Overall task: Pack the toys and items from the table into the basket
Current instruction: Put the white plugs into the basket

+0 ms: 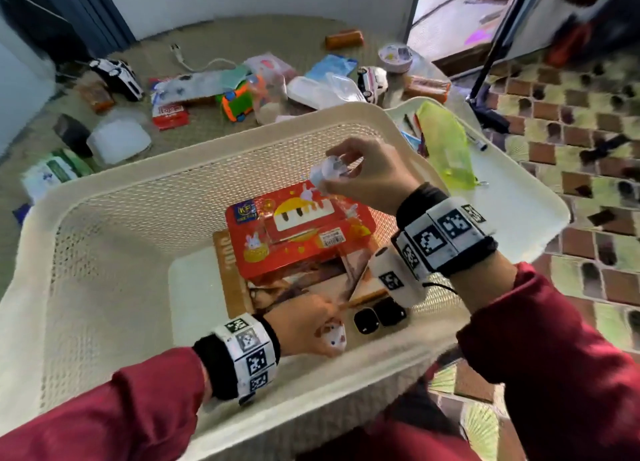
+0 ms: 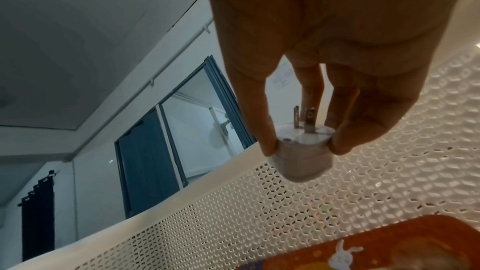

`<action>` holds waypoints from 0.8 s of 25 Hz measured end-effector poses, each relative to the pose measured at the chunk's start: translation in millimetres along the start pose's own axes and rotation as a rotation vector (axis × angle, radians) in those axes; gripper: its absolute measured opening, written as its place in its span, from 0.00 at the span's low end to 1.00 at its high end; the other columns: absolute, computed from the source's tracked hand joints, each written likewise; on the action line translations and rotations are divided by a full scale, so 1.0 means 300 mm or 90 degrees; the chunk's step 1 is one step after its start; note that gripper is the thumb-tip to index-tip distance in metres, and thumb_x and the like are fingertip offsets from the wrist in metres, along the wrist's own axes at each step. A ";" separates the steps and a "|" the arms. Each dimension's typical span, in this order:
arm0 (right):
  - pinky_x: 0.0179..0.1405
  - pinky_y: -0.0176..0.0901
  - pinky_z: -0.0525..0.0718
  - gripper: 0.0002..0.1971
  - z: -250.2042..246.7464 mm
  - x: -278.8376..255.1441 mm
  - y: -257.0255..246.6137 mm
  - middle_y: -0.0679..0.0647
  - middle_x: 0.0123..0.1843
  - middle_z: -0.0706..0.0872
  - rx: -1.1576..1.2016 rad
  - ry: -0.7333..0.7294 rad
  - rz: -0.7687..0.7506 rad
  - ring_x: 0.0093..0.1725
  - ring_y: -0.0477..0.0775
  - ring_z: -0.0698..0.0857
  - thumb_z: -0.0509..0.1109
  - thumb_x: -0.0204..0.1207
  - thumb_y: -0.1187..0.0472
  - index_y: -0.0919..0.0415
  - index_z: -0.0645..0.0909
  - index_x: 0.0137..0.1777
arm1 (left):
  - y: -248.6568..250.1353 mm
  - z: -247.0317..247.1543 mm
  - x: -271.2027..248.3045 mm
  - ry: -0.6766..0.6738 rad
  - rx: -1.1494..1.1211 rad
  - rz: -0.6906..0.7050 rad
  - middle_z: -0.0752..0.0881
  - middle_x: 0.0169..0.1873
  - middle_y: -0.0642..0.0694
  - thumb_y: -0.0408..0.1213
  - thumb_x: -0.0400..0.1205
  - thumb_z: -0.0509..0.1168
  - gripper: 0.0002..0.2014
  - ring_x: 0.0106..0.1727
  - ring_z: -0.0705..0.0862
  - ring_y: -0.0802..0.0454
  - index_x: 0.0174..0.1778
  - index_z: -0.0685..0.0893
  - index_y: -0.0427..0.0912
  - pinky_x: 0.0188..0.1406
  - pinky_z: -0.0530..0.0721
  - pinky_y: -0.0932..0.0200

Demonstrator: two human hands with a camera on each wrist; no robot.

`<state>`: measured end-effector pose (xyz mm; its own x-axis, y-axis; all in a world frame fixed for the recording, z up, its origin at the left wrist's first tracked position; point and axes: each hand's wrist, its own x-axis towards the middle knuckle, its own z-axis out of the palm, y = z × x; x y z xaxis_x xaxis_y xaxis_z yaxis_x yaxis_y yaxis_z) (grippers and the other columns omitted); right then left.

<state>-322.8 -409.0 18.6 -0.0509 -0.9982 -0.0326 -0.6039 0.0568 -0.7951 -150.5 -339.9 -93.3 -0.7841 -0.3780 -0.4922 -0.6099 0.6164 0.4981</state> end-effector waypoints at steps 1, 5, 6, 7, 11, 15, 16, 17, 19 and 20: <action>0.34 0.19 0.76 0.22 -0.001 0.001 0.004 0.49 0.49 0.83 -0.009 0.003 -0.003 0.41 0.42 0.80 0.78 0.68 0.56 0.62 0.83 0.61 | -0.010 0.016 0.008 -0.003 0.004 -0.005 0.83 0.55 0.41 0.50 0.77 0.72 0.23 0.53 0.82 0.44 0.60 0.81 0.36 0.50 0.78 0.57; 0.33 0.16 0.75 0.23 0.003 0.006 0.018 0.48 0.48 0.81 -0.046 0.002 -0.014 0.37 0.35 0.76 0.79 0.66 0.57 0.62 0.82 0.61 | -0.045 0.075 0.025 -0.047 -0.012 -0.001 0.83 0.55 0.41 0.43 0.80 0.70 0.19 0.53 0.82 0.44 0.62 0.79 0.37 0.50 0.78 0.56; 0.33 0.16 0.75 0.23 0.004 0.008 0.021 0.48 0.48 0.81 -0.053 0.002 -0.015 0.37 0.36 0.77 0.79 0.67 0.57 0.63 0.82 0.61 | -0.054 0.087 0.026 -0.049 -0.017 0.012 0.83 0.54 0.41 0.40 0.81 0.69 0.16 0.51 0.82 0.45 0.62 0.80 0.37 0.48 0.76 0.58; 0.34 0.16 0.75 0.23 0.004 0.010 0.024 0.48 0.48 0.81 -0.057 0.002 -0.017 0.38 0.38 0.77 0.79 0.67 0.57 0.64 0.82 0.61 | -0.062 0.093 0.023 -0.046 -0.026 0.017 0.83 0.54 0.41 0.38 0.82 0.68 0.16 0.51 0.83 0.45 0.64 0.80 0.38 0.48 0.75 0.62; 0.34 0.15 0.73 0.23 0.005 0.015 0.027 0.49 0.49 0.80 -0.086 -0.009 -0.023 0.42 0.42 0.77 0.79 0.67 0.57 0.63 0.81 0.61 | -0.081 0.089 0.016 -0.029 -0.056 -0.004 0.85 0.54 0.41 0.41 0.82 0.67 0.18 0.51 0.84 0.46 0.67 0.81 0.38 0.50 0.80 0.59; 0.31 0.15 0.72 0.22 0.004 0.014 0.036 0.49 0.50 0.79 -0.100 -0.022 -0.017 0.39 0.41 0.75 0.79 0.68 0.57 0.62 0.81 0.61 | -0.080 0.099 0.029 -0.033 -0.044 -0.027 0.88 0.48 0.40 0.43 0.82 0.67 0.15 0.47 0.86 0.44 0.57 0.84 0.36 0.48 0.81 0.54; 0.31 0.15 0.72 0.22 0.004 0.013 0.038 0.48 0.49 0.78 -0.103 -0.023 -0.018 0.40 0.43 0.75 0.79 0.68 0.57 0.62 0.81 0.61 | -0.080 0.105 0.033 -0.032 -0.046 -0.026 0.88 0.48 0.40 0.43 0.82 0.67 0.14 0.46 0.86 0.44 0.55 0.85 0.36 0.48 0.81 0.54; 0.31 0.16 0.72 0.22 0.004 0.013 0.040 0.48 0.49 0.78 -0.107 -0.023 -0.018 0.42 0.44 0.76 0.78 0.68 0.57 0.62 0.80 0.61 | -0.078 0.106 0.037 -0.031 -0.047 -0.024 0.88 0.47 0.40 0.43 0.82 0.66 0.14 0.46 0.86 0.45 0.55 0.85 0.36 0.47 0.81 0.54; 0.31 0.16 0.72 0.22 0.004 0.014 0.041 0.48 0.49 0.78 -0.117 -0.026 -0.021 0.42 0.44 0.76 0.78 0.68 0.56 0.61 0.80 0.61 | -0.072 0.107 0.047 -0.028 -0.052 -0.031 0.89 0.48 0.41 0.44 0.82 0.67 0.14 0.46 0.86 0.46 0.56 0.85 0.37 0.48 0.82 0.54; 0.31 0.15 0.72 0.22 0.004 0.014 0.042 0.48 0.49 0.78 -0.119 -0.027 -0.021 0.41 0.44 0.75 0.78 0.68 0.56 0.61 0.81 0.61 | -0.068 0.105 0.051 -0.026 -0.057 -0.034 0.89 0.49 0.41 0.44 0.82 0.67 0.15 0.47 0.86 0.46 0.58 0.84 0.37 0.48 0.83 0.55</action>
<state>-329.7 -412.6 7.7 0.0032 -0.9993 -0.0367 -0.7424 0.0222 -0.6695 -146.4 -336.3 -133.5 -0.7464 -0.3785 -0.5474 -0.6594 0.5314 0.5318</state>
